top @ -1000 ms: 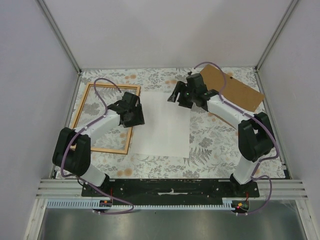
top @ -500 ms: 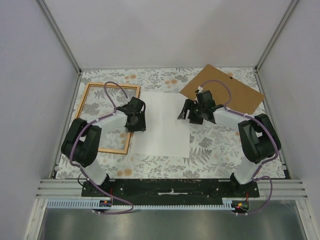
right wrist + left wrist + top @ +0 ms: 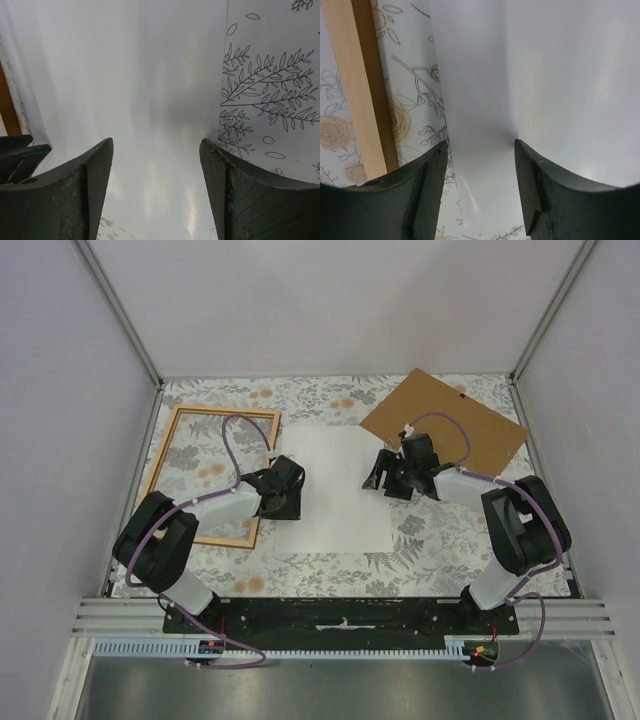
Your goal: Put the photo into the frame
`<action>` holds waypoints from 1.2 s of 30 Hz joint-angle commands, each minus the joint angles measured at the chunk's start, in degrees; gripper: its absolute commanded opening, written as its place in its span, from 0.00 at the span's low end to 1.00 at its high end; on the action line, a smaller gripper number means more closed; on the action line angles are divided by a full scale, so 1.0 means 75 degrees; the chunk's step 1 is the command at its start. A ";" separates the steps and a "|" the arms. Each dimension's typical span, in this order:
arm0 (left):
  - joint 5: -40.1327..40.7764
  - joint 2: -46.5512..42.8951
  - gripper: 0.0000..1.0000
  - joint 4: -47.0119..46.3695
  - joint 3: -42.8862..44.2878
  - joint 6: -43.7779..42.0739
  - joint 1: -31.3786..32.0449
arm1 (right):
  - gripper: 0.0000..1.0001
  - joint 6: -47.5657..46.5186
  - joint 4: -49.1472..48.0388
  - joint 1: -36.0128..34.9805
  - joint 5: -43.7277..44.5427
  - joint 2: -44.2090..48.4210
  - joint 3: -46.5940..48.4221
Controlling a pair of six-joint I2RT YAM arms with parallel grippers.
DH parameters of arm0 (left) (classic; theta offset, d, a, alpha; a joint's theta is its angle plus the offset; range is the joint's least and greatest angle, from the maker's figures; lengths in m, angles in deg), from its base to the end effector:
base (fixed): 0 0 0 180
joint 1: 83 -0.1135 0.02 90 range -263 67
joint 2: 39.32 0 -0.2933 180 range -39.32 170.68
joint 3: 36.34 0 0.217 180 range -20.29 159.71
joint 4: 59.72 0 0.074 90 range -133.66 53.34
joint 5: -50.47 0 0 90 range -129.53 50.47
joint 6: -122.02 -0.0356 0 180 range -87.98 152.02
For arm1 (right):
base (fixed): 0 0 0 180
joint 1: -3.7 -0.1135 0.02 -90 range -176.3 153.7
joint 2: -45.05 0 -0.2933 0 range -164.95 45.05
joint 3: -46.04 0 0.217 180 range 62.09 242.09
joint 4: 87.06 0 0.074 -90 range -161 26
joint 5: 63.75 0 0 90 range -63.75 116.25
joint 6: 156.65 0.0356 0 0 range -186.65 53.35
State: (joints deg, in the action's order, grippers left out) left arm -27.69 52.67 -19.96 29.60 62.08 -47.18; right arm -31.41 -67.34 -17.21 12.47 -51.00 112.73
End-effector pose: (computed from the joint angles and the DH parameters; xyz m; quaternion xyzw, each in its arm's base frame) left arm 0.2230 -0.1519 0.2120 0.0273 0.9724 -0.0287 0.2297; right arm 0.2876 0.1190 0.2167 0.0744 0.9281 0.2625 0.2533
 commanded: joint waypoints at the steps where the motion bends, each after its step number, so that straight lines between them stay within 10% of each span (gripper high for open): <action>1: -0.0570 -0.0205 0.62 0.0578 -0.0838 0.0643 0.0193 | 0.78 0.0280 -0.0418 -0.0188 -0.0050 0.0606 -0.0842; 15: -0.0794 -0.2033 0.63 0.1104 -0.1111 0.1113 0.0475 | 0.78 0.1032 0.0026 -0.1209 0.0583 0.2739 -0.3201; 25: -0.0337 0.0190 0.63 0.0848 0.0871 0.0187 0.0475 | 0.82 0.0341 0.2019 -0.0800 0.1416 0.4228 -0.2356; 36: 0.0215 0.0391 0.67 0.0765 0.1070 -0.0305 0.0218 | 0.90 -0.0141 0.0509 -0.0272 0.0654 0.3409 -0.2368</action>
State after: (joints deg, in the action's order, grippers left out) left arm -27.85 55.92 -13.38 35.57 63.63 -44.28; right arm -30.53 -57.94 -20.42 19.09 -22.35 93.01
